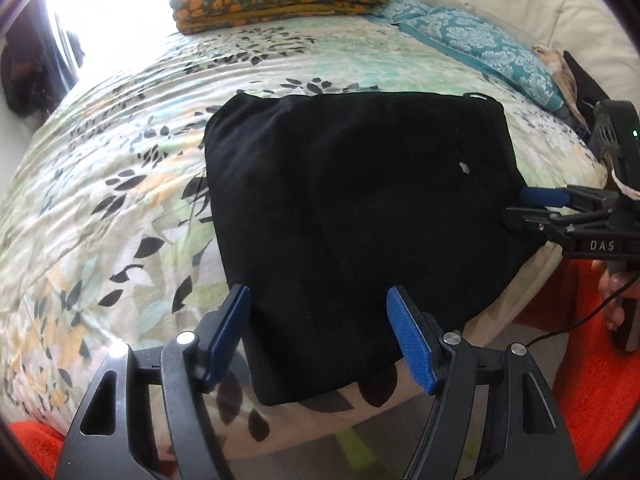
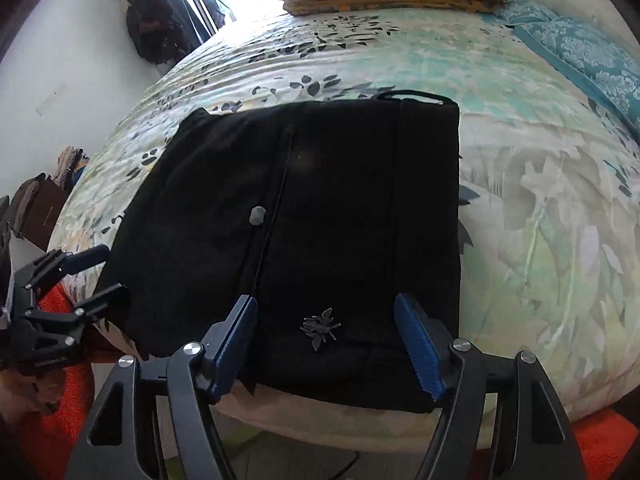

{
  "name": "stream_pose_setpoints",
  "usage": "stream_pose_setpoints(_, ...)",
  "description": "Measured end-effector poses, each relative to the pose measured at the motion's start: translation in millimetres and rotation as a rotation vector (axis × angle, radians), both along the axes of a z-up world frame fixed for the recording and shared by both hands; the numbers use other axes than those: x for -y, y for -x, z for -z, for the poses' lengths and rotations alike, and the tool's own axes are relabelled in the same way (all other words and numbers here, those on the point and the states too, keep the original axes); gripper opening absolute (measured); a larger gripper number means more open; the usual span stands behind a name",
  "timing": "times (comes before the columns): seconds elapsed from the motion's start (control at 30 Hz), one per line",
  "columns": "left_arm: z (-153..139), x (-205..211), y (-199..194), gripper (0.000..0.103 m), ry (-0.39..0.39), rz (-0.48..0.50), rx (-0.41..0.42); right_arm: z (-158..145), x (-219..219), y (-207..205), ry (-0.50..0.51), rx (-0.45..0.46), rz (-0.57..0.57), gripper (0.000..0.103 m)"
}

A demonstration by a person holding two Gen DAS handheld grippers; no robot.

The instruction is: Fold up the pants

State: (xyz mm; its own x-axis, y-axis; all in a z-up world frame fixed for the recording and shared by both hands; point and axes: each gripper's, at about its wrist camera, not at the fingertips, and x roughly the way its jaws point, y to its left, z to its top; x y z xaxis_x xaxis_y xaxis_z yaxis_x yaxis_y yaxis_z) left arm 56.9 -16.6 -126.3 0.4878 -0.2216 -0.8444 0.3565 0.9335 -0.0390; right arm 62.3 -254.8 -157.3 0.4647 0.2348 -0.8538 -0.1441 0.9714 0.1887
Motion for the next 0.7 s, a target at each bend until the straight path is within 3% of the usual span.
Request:
stream_pose_setpoints(0.07,-7.2,-12.3,-16.3,0.073,0.039,-0.061,-0.009,-0.8,-5.1,0.8,0.045,-0.006,-0.012,0.072)
stream_pose_setpoints(0.2,-18.7,-21.0,-74.7,0.073,0.072,-0.162,-0.026,1.9,-3.5,-0.1,0.032,-0.003,0.012,0.074)
stream_pose_setpoints(0.23,-16.0,-15.9,-91.9,0.073,0.034,-0.161,-0.032,2.0,-3.1,-0.7,0.031,-0.004,0.01,0.074)
stream_pose_setpoints(0.33,11.5,2.8,-146.0,0.074,-0.184,-0.211,-0.076,0.6,-1.0,-0.7,0.029,0.0,0.009,0.074)
stream_pose_setpoints(0.43,30.9,-3.4,-187.3,0.076,-0.207,-0.286,-0.112,0.4,-4.1,-1.1,0.037,0.008,0.008,0.074)
stream_pose_setpoints(0.5,29.5,-12.9,-204.9,0.08,-0.18,-0.354,-0.129,0.2,-5.2,-0.6,0.042,0.014,0.004,0.074)
stream_pose_setpoints(0.57,18.2,-22.7,-213.2,0.079,-0.216,-0.447,-0.091,0.7,-4.8,1.7,0.04,0.016,0.001,0.074)
stream_pose_setpoints(0.63,3.8,-33.6,-212.6,0.078,-0.16,-0.478,-0.062,1.0,-3.2,1.1,0.03,0.014,-0.001,0.074)
stream_pose_setpoints(0.7,-4.7,-34.4,-207.2,0.078,-0.022,-0.414,-0.074,1.5,-2.0,1.5,0.021,0.013,-0.005,0.074)
